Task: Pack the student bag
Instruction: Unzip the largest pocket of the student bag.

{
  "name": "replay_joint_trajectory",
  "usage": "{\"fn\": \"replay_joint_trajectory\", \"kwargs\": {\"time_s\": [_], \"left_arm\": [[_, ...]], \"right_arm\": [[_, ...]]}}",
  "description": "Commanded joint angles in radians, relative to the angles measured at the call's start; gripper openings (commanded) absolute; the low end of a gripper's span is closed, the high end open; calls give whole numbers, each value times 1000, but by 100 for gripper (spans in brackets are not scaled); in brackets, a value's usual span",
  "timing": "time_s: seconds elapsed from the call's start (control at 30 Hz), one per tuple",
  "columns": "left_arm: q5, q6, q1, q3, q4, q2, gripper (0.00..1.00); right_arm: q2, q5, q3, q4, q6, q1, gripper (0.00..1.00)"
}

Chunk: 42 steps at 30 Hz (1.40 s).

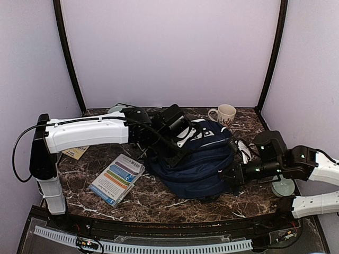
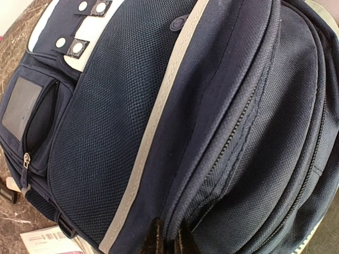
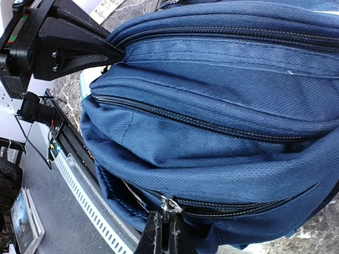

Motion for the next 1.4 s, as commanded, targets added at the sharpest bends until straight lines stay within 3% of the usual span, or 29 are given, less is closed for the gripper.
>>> {"fn": "replay_joint_trajectory", "kwargs": {"time_s": [0.0, 0.7, 0.9, 1.37], "left_arm": [[28, -84, 2, -24, 78, -51, 0], [100, -100, 16, -7, 118, -16, 0], [129, -104, 43, 26, 102, -8, 0], [118, -197, 60, 167, 6, 44, 0]], "right_arm": [[7, 27, 12, 58, 69, 56, 0], [75, 209, 75, -66, 239, 311, 0], [141, 267, 117, -66, 253, 414, 0], [296, 385, 221, 8, 243, 529, 0]]}}
